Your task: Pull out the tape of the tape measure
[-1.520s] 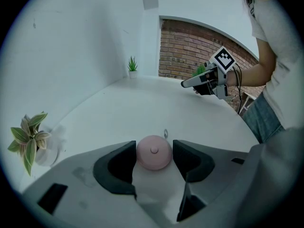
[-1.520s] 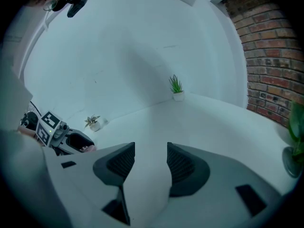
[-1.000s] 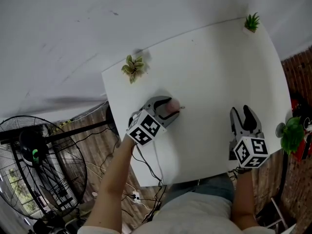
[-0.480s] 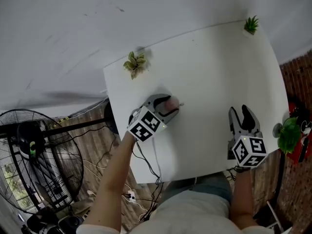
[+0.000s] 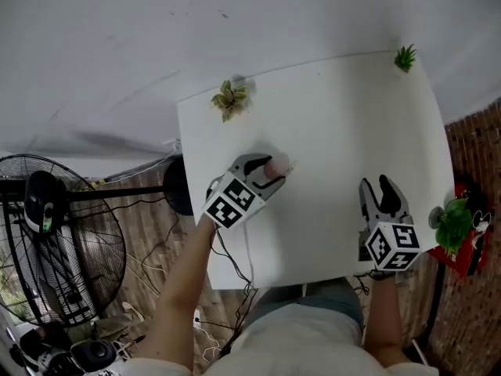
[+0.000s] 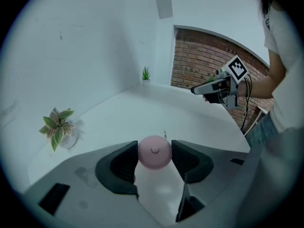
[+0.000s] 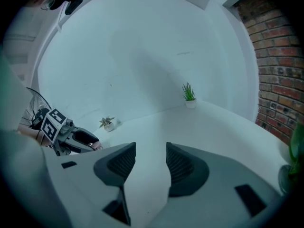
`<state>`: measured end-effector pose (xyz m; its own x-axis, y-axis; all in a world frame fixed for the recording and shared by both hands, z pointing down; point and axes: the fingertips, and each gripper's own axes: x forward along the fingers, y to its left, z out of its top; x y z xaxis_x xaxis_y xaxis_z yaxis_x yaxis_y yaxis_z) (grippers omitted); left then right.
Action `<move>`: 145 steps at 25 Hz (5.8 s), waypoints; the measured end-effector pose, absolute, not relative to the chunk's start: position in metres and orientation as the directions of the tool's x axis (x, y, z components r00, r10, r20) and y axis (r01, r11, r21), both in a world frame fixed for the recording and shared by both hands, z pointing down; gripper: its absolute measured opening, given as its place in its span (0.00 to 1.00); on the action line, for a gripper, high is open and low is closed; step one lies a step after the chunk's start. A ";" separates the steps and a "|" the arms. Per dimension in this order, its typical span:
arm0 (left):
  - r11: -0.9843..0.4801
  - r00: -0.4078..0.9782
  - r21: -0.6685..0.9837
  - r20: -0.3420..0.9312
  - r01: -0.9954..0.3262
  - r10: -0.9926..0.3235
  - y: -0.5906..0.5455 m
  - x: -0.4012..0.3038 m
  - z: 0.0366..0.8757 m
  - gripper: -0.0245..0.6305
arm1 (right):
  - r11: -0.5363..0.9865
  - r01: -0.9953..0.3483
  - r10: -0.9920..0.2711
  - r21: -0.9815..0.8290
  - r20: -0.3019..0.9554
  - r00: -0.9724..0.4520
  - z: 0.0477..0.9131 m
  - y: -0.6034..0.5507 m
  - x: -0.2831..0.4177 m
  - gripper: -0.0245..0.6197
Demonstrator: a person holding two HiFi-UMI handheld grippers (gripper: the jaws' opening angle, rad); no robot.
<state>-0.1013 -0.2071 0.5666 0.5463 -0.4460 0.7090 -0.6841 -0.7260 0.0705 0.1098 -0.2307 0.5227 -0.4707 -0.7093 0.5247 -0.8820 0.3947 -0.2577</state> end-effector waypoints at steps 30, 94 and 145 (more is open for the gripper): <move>-0.607 0.505 -0.023 0.530 -0.794 -0.681 -0.136 -0.139 0.424 0.37 | 0.978 -0.199 -0.154 -0.065 0.424 -0.892 0.392 -0.157 -0.078 0.33; -0.756 0.612 -0.042 0.558 -0.654 -0.561 -0.093 -0.124 0.387 0.37 | 0.990 -0.095 -0.045 -0.106 0.398 -0.916 0.363 -0.137 -0.049 0.05; -0.677 0.578 0.020 0.539 -0.735 -0.612 -0.139 -0.098 0.434 0.37 | 0.901 -0.385 -0.269 -0.201 0.437 -0.858 0.411 -0.190 0.058 0.05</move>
<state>-0.0975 -0.1390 0.4341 0.5784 -0.6119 0.5395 -0.7354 -0.6774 0.0201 0.0583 -0.1896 0.4113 -0.8582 -0.2691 0.4371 -0.3850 0.9007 -0.2013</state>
